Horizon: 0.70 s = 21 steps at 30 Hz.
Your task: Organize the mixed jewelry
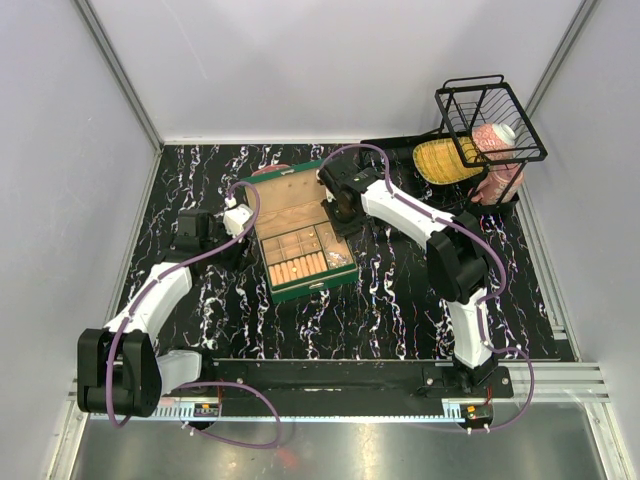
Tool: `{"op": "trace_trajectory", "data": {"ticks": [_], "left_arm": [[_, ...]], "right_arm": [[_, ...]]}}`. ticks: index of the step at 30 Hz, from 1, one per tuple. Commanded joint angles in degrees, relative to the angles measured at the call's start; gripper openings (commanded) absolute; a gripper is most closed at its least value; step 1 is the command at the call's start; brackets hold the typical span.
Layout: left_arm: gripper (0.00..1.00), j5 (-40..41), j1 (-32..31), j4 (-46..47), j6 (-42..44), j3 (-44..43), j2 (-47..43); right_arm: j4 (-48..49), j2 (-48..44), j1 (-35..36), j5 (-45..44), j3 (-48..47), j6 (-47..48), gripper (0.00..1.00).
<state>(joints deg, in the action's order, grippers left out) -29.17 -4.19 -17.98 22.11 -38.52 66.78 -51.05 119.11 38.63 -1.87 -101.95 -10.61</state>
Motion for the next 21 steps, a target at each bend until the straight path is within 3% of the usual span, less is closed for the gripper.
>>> {"op": "trace_trajectory", "data": {"ticks": [1, 5, 9, 21], "left_arm": [[0.50, 0.08, 0.32, 0.57, 1.01, -1.82, -1.83], [0.50, 0.16, 0.32, 0.49, 0.83, -1.91, -1.83], [0.50, 0.25, 0.32, 0.31, 0.83, -2.17, -1.83], [0.50, 0.43, 0.76, 0.84, -0.13, -2.87, -3.50]], "right_arm": [[-1.25, -3.62, 1.53, 3.01, -1.50, 1.12, 0.32], [-1.16, -5.20, 1.53, 2.22, -0.88, 1.65, 0.35], [-0.98, -7.13, 1.45, 2.22, 0.26, 1.82, 0.45], [0.24, -12.40, 1.36, 1.34, 3.77, 5.42, 0.47]]}}
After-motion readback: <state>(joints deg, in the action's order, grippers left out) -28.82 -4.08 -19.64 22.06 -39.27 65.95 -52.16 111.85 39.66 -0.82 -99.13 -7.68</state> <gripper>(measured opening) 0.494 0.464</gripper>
